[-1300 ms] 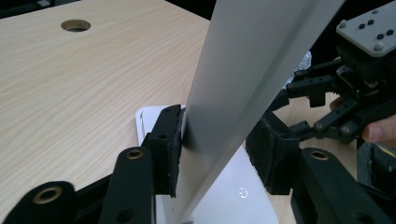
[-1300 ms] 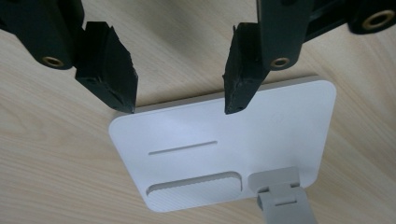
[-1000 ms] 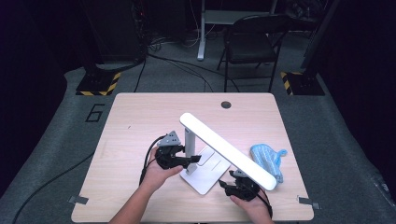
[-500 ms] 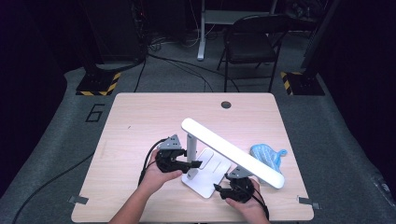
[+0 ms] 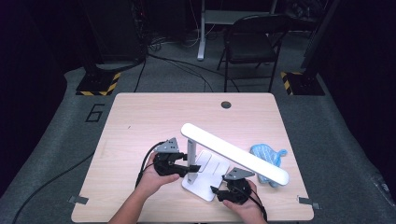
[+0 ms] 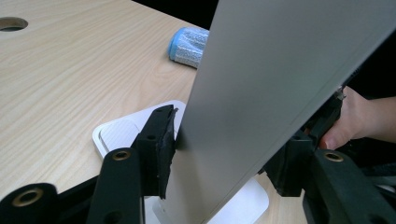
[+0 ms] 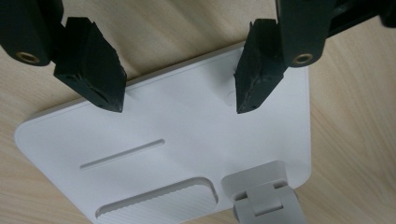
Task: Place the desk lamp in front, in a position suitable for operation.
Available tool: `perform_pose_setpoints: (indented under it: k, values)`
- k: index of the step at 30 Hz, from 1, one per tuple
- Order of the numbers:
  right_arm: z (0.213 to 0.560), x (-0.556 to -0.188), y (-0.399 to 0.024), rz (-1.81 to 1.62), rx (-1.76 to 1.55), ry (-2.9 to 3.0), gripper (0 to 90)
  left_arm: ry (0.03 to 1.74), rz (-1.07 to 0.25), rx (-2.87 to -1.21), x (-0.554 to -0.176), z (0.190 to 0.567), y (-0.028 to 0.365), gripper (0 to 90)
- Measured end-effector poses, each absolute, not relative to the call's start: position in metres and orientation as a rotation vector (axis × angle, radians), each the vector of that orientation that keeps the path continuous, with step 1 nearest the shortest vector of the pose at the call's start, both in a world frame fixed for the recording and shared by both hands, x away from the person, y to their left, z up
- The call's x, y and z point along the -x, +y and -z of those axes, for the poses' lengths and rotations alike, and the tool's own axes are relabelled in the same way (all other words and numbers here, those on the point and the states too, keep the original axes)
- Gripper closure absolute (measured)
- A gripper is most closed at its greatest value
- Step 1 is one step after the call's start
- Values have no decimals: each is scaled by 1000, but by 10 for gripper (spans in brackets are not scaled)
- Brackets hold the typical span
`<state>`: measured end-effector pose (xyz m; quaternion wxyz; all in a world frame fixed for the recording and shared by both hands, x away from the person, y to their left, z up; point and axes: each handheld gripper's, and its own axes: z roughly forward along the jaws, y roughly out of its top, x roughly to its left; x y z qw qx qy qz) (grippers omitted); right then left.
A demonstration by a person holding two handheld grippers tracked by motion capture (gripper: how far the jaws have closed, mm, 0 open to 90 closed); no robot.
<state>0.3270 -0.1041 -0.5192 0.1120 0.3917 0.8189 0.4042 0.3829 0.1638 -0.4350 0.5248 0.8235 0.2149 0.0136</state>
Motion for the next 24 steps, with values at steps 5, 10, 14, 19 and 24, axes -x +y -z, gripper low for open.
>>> perform_pose_setpoints:
  k: [5,10,14,19,24]
  values:
    - [520,-334,-107,-1194,-1178,2382,322,527,-45,-1965,-381,436,164,521]
    - [520,-337,-106,-1193,-1159,2387,317,516,-34,-1968,-380,436,167,507]
    - [520,-340,-102,-1192,-1168,2396,304,534,-44,-1964,-378,436,170,504]
    - [520,-348,-96,-1192,-1144,2405,299,549,-63,-1968,-375,435,176,504]
    - [521,-354,-89,-1209,-1116,2411,292,579,-85,-1956,-372,436,180,496]
